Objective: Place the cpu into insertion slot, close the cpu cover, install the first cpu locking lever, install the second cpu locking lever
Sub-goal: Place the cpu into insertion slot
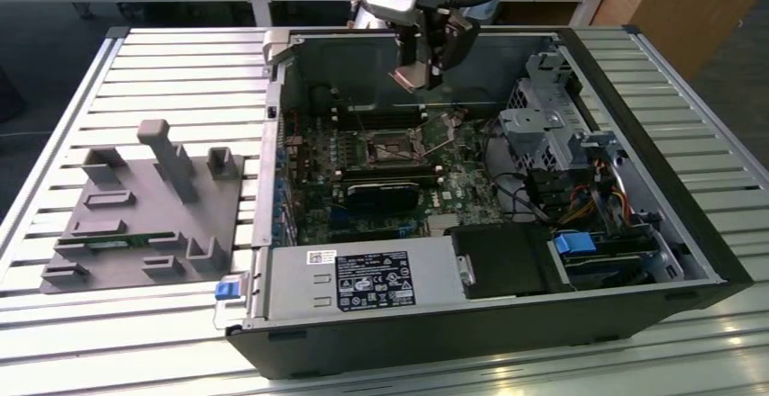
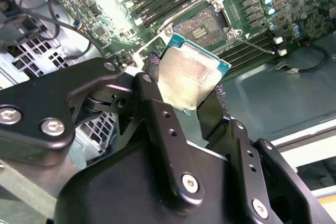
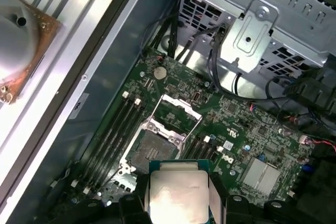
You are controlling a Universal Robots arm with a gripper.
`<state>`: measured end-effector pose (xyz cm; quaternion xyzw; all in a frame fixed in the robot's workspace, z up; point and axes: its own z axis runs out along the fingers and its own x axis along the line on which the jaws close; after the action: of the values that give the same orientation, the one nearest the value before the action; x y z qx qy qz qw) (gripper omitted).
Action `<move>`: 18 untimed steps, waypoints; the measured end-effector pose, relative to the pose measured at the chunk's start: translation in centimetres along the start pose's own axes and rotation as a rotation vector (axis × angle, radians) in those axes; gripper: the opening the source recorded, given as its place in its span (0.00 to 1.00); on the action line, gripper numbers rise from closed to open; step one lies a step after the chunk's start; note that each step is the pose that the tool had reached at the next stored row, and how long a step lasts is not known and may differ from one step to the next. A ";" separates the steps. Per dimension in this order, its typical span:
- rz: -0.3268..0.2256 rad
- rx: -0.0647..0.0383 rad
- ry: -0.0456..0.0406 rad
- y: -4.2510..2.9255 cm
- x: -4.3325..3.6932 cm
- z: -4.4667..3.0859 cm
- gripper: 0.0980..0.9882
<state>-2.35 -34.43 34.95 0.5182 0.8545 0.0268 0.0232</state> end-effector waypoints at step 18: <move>0.180 0.002 -0.0127 0.01 0.06 0.26 0.49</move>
<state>-2.35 -34.37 34.69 0.5931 0.8044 0.0245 0.0256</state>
